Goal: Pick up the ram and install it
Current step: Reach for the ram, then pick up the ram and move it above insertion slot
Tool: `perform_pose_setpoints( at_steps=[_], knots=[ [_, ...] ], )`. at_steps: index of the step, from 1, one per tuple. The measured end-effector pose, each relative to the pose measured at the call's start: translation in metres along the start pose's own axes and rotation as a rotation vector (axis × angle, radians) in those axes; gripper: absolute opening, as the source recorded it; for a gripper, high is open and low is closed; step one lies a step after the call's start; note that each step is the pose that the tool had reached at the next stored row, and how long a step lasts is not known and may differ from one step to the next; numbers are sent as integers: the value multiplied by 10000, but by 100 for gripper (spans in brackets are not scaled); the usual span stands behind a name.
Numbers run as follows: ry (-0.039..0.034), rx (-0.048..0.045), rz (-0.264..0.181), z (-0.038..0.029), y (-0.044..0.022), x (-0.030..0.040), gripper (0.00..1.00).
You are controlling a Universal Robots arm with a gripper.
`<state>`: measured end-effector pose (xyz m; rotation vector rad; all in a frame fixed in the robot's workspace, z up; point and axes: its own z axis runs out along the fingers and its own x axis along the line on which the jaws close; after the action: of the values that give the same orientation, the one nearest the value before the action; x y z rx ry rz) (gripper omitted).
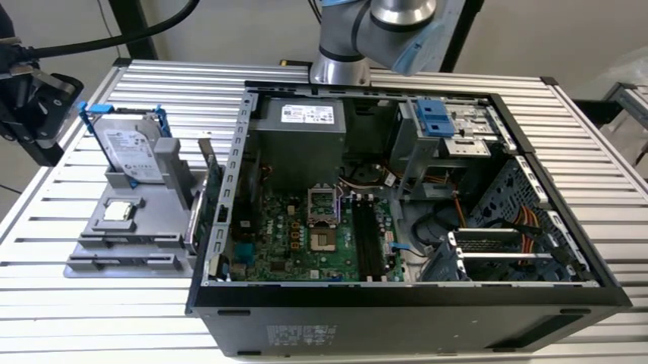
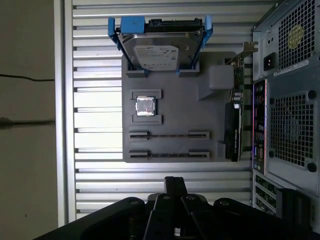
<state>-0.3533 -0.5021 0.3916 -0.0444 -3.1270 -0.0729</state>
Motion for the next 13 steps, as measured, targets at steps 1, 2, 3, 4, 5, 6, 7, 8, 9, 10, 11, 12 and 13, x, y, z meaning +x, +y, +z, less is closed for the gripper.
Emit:
perform_pose_setpoints(
  at_steps=[1,2,3,4,5,6,7,8,9,10,11,12,13],
  knots=[
    [0,0,0,0,0,0,0],
    [-1,0,-1,0,0,0,0],
    [-1,0,-8,0,0,0,0],
    [-1,0,-22,0,0,0,0],
    [1,1,-49,0,0,0,0],
    [3,1,-82,0,0,0,0],
    [6,2,-128,0,0,1,0],
    [8,3,-191,0,0,1,0],
    [10,3,-261,1,0,1,0],
    [14,5,-338,1,0,1,0],
    [19,6,-423,0,0,1,0],
    [23,7,-510,0,0,0,0],
    [26,8,-586,0,0,0,0]
  ],
)
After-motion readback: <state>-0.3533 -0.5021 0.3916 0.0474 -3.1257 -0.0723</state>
